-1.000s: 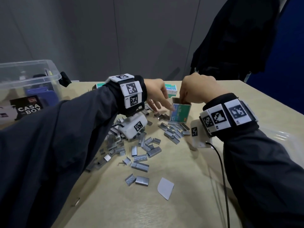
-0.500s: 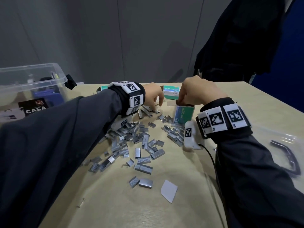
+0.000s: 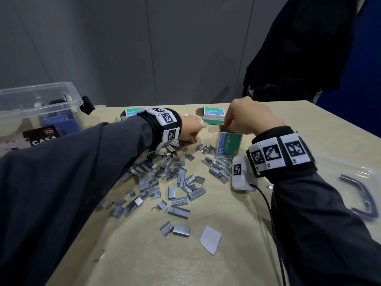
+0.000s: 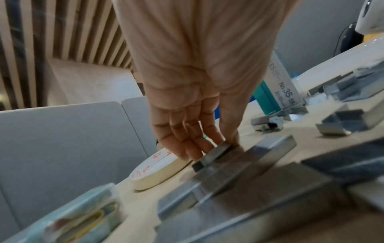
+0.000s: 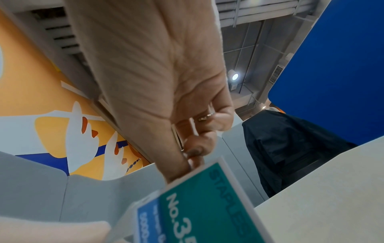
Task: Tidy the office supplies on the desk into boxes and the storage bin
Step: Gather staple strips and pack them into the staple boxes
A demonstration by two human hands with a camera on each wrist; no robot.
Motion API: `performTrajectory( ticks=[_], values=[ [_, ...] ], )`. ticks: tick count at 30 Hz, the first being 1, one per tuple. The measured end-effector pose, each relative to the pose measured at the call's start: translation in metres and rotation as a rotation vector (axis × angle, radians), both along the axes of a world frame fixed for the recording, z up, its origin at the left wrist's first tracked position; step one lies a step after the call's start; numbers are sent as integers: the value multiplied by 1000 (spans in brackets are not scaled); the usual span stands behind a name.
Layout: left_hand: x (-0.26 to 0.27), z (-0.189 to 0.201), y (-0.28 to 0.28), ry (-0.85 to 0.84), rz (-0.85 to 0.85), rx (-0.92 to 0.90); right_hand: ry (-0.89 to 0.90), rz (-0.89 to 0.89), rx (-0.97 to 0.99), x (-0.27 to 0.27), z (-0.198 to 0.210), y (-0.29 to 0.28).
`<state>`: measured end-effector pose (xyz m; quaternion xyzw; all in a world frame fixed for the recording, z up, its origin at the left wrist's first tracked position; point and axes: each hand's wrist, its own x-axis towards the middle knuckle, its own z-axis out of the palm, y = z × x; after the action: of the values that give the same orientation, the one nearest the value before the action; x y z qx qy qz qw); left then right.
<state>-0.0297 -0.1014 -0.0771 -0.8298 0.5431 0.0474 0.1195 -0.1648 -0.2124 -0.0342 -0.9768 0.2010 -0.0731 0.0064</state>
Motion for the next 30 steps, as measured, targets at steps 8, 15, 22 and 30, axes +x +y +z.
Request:
performTrajectory(
  ticks=[8, 15, 22, 30],
  values=[
    [0, 8, 5, -7, -6, 15, -37, 6, 33, -3, 0, 1],
    [9, 15, 11, 113, 18, -74, -67, -6, 51, -5, 1, 0],
    [13, 47, 28, 406, 44, -610, -369, 17, 141, -8, 6, 4],
    [-19, 71, 24, 997, 275, -1412, -543, 62, 793, 0, 7, 11]
  ],
)
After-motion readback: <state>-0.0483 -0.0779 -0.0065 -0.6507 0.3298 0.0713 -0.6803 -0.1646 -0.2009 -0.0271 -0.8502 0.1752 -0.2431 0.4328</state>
